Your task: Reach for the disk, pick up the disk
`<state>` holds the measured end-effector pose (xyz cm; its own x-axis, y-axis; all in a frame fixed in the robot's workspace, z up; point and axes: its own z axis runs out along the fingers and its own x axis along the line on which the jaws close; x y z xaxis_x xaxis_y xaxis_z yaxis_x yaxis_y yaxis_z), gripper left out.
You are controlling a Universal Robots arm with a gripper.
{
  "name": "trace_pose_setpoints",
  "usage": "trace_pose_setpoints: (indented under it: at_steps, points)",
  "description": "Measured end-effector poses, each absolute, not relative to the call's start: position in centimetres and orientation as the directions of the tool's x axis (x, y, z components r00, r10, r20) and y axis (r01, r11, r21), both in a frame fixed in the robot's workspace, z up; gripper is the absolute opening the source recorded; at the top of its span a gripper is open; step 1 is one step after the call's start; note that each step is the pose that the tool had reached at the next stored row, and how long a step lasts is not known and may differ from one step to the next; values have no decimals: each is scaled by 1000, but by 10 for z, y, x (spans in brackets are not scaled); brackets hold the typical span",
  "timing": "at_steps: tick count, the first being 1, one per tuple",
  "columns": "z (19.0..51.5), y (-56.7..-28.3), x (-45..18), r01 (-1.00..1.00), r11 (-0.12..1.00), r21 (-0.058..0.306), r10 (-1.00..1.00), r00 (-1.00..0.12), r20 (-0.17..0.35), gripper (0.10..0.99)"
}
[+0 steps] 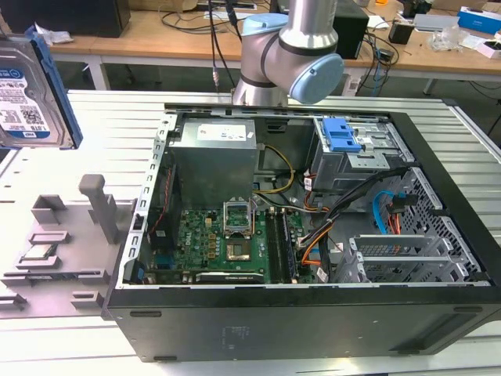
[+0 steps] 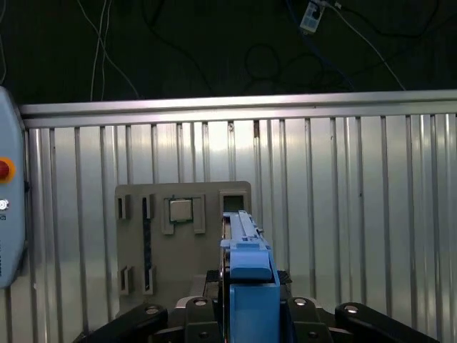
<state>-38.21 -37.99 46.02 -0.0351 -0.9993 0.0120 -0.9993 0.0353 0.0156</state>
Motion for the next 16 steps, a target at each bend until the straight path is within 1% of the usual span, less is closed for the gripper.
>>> trace_pose_setpoints:
  at_steps: [16]
  points:
    - [491, -380, -380, -999, 35, 18, -999, -35, 12, 369]
